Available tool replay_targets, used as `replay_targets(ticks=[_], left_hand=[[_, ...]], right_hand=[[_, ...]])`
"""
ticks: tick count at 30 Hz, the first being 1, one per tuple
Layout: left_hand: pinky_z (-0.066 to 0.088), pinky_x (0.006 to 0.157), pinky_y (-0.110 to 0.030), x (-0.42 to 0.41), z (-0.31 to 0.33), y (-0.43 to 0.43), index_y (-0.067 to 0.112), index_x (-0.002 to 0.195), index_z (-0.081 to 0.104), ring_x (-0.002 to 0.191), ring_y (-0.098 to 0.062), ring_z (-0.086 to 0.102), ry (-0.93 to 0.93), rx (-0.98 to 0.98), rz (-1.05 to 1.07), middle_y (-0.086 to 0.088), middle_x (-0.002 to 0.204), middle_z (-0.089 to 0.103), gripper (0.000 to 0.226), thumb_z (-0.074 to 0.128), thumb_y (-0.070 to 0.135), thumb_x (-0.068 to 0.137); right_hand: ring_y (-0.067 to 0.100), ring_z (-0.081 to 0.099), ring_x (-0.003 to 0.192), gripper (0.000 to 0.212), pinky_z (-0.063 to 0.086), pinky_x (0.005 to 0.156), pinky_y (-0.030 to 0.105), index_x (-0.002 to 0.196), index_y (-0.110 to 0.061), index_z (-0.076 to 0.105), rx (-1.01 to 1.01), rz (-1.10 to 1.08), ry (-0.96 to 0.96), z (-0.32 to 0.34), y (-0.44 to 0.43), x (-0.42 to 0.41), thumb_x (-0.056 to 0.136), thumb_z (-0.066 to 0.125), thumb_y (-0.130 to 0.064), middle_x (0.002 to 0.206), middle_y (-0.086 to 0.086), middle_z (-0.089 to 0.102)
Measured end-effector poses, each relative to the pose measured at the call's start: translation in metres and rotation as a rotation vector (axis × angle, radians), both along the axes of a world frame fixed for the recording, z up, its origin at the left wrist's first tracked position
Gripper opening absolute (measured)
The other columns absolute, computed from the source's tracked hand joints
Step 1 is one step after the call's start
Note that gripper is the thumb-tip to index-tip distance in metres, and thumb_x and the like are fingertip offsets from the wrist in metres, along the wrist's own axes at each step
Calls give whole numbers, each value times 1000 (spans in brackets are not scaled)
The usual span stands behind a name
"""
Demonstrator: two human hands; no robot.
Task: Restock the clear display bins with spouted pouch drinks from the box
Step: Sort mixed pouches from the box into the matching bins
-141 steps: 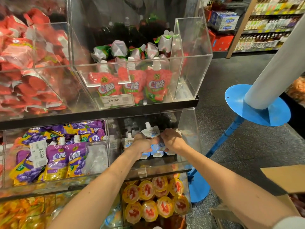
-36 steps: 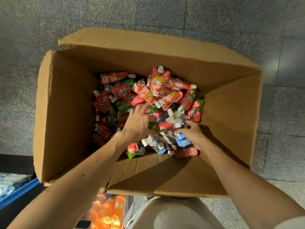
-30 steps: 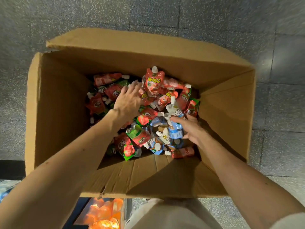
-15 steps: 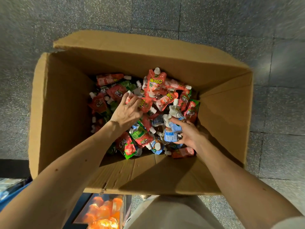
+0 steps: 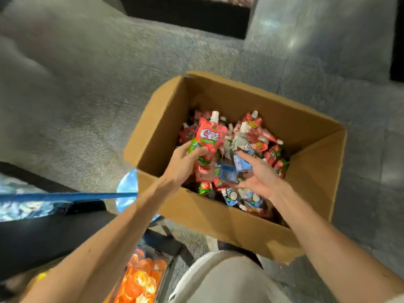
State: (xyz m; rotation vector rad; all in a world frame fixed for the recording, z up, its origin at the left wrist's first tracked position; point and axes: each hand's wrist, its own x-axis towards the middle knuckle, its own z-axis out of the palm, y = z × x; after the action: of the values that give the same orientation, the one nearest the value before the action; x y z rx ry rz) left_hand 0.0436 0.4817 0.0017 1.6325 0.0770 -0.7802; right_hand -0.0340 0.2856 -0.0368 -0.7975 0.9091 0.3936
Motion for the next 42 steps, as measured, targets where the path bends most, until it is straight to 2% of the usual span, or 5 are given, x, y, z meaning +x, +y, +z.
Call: replay_targets(ticks=[7, 15, 26, 34, 42], left_hand=[[53, 74, -36, -104, 109, 137, 14, 101, 72, 81, -23, 68, 131, -454, 428, -9, 96, 72, 32, 66, 34, 77], [54, 76, -35, -253, 177, 307, 15, 100, 79, 81, -19, 70, -70, -762, 705, -5, 97, 73, 45, 81, 41, 64], [56, 80, -58, -353, 176, 395, 8, 104, 76, 94, -36, 73, -125, -625, 1251, -20, 110, 72, 35, 58, 32, 85], [58, 66, -35, -353, 171, 405, 8, 94, 75, 67, -23, 71, -155, -312, 1407, -17, 93, 75, 33, 77, 30, 69], [62, 68, -45, -375, 165, 439, 0, 117, 69, 86, -33, 73, -95, -586, 1664, -27, 115, 69, 57, 72, 33, 71]], right_hand=[[30, 72, 86, 20, 59, 79, 50, 104, -13, 66, -80, 349, -314, 118, 138, -36, 93, 65, -31, 99, 12, 72], [25, 73, 74, 39, 58, 79, 58, 129, -23, 58, -10, 780, -556, 200, 328, -108, 102, 42, -46, 105, 4, 75], [37, 68, 105, 39, 50, 92, 64, 127, -20, 59, 34, 1246, -469, 212, 483, -150, 103, 42, -46, 120, 13, 70], [28, 65, 109, 43, 58, 78, 60, 132, -29, 44, -74, 1500, -411, 205, 532, -142, 97, 59, -46, 129, -2, 56], [32, 60, 113, 18, 55, 84, 63, 118, -25, 59, 108, 1624, -369, 225, 563, -136, 100, 57, -31, 131, 2, 50]])
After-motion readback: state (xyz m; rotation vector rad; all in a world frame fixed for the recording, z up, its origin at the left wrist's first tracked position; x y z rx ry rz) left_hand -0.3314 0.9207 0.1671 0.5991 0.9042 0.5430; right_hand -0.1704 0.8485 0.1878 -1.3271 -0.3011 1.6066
